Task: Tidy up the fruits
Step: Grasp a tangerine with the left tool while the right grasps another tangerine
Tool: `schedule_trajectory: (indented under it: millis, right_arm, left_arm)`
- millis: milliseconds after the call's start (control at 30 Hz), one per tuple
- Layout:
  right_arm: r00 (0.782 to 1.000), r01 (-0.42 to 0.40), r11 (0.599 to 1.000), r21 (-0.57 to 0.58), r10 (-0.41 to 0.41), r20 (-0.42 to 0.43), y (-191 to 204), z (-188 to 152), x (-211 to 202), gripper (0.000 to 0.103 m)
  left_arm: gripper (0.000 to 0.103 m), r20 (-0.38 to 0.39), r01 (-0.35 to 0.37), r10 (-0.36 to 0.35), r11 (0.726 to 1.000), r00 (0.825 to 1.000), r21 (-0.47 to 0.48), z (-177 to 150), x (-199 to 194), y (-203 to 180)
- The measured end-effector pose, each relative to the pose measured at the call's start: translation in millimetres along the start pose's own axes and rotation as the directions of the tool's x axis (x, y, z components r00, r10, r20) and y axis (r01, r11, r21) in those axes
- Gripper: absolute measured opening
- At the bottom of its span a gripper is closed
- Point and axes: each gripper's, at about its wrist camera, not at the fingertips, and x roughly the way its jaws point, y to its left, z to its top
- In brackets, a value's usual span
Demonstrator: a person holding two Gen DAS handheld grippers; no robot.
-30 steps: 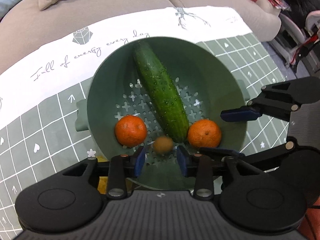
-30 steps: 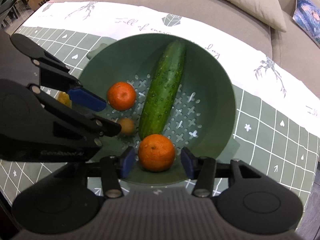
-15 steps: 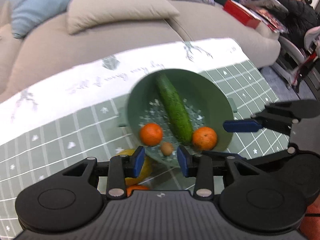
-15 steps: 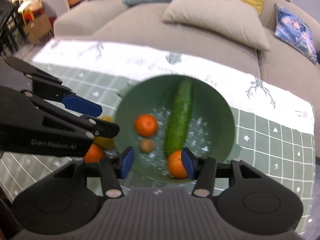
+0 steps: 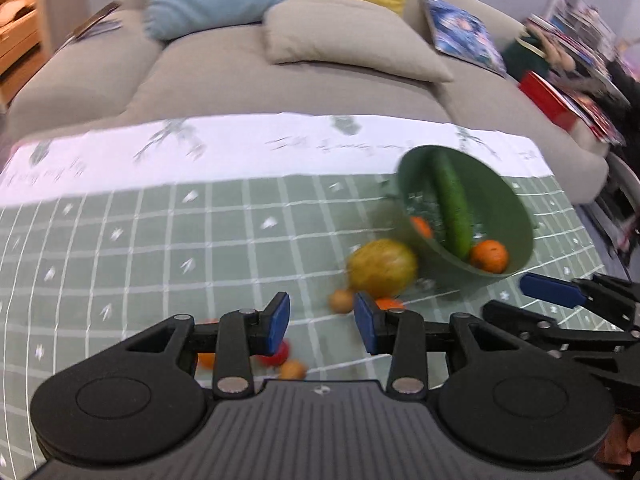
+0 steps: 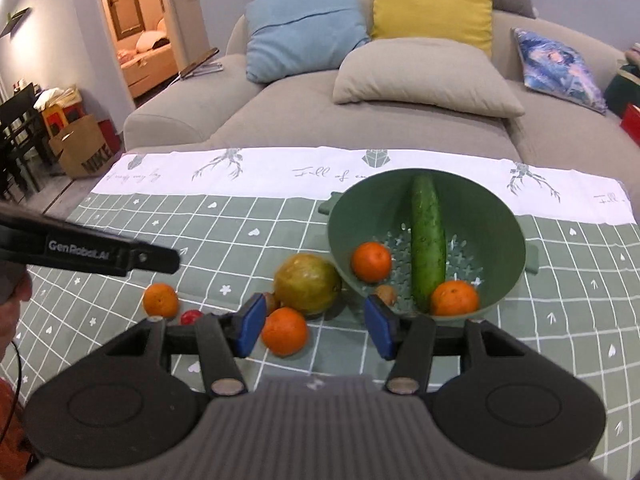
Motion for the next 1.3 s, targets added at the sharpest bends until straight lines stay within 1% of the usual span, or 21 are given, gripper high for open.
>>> schedule_trajectory:
  millis: [67,200,267,400,567,667,833,1133,1233,1300]
  right_arm:
    - [1.0,0.001,1.0,0.012,-0.001,0.016,6.3,-10.6,1.8,0.052]
    - [1.0,0.008,1.0,0.021,-0.008,0.007,15.8,-29.2,11.5,0.051]
    - [1.0,0.01,1.0,0.02,-0.009,-0.014,18.6,-36.3,19.1,0.051]
    - [0.999,0.005,1.0,0.016,-0.005,-0.051,23.6,-45.0,33.9,0.051]
    - [0.997,-0.005,1.0,0.011,0.006,-0.076,28.2,-46.2,51.9,0.051]
    - [0.997,-0.003,1.0,0.004,0.004,-0.083,29.2,-43.0,62.5,0.051]
    - [0.995,0.001,1.0,0.004,0.0,-0.098,26.9,-38.2,79.1,0.051]
    - [0.992,0.0,1.0,0.011,0.002,-0.127,25.6,-34.2,102.6,0.05]
    - [0.991,-0.003,1.0,0.013,0.005,-0.137,25.7,-34.0,107.6,0.045]
    - [0.99,-0.008,1.0,0.011,0.009,-0.141,26.0,-34.3,109.9,0.044]
  left_arm:
    - [0.045,0.008,-0.016,0.016,1.0,1.0,-0.016,-11.6,0.9,9.5]
    - [0.045,0.014,-0.043,0.044,0.998,0.999,-0.047,-33.1,3.5,29.8]
    - [0.045,0.017,-0.058,0.059,0.996,0.998,-0.072,-42.6,6.9,40.3]
    - [0.045,-0.004,-0.098,0.098,0.989,0.995,-0.112,-57.2,17.1,58.3]
    - [0.045,-0.02,-0.125,0.123,0.981,0.992,-0.146,-60.3,30.3,72.2]
    - [0.049,-0.031,-0.141,0.138,0.979,0.99,-0.147,-58.4,38.3,75.2]
    - [0.049,-0.043,-0.127,0.122,0.976,0.992,-0.177,-53.4,49.7,80.0]
    - [0.05,-0.047,-0.087,0.079,0.977,0.996,-0.196,-46.3,62.8,83.5]
    - [0.05,-0.059,-0.07,0.06,0.977,0.996,-0.199,-45.7,67.0,83.7]
    - [0.047,-0.06,-0.056,0.045,0.977,0.997,-0.208,-46.8,68.2,83.8]
